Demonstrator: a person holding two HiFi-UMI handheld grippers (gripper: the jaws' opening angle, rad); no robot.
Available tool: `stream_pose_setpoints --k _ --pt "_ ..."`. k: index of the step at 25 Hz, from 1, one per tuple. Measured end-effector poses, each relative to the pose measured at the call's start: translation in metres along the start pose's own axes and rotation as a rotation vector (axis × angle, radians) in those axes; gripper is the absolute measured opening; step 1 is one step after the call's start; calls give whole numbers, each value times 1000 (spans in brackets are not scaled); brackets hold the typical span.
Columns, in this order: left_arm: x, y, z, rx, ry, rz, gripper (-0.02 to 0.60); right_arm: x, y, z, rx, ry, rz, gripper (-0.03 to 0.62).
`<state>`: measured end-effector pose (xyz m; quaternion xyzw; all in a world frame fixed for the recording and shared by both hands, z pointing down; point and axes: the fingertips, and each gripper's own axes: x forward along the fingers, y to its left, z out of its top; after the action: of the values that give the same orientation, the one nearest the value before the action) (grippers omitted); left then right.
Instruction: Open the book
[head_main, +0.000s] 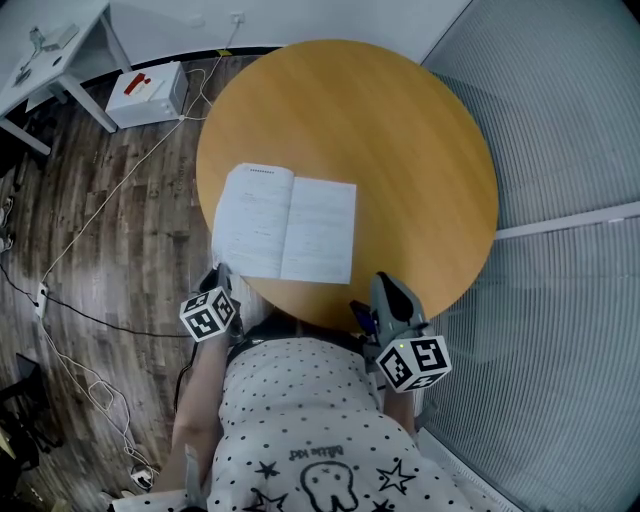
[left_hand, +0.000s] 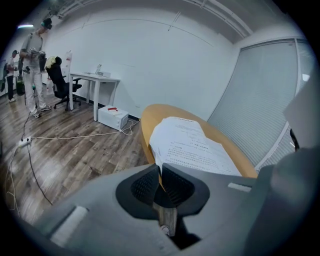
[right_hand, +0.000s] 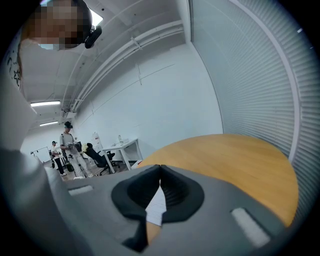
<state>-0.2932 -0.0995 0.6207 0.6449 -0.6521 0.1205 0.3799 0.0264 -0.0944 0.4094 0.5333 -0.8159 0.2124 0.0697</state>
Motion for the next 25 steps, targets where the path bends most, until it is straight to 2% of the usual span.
stream_pose_setpoints --k 12,16,25 --pt "17 7 -16 15 67 10 29 -1 -11 -3 10 -9 -30 3" --pt "17 6 -15 51 76 6 31 -1 -10 -1 11 -10 -28 3" --pt "19 6 -17 60 80 7 34 1 -12 -1 6 -11 -25 3"
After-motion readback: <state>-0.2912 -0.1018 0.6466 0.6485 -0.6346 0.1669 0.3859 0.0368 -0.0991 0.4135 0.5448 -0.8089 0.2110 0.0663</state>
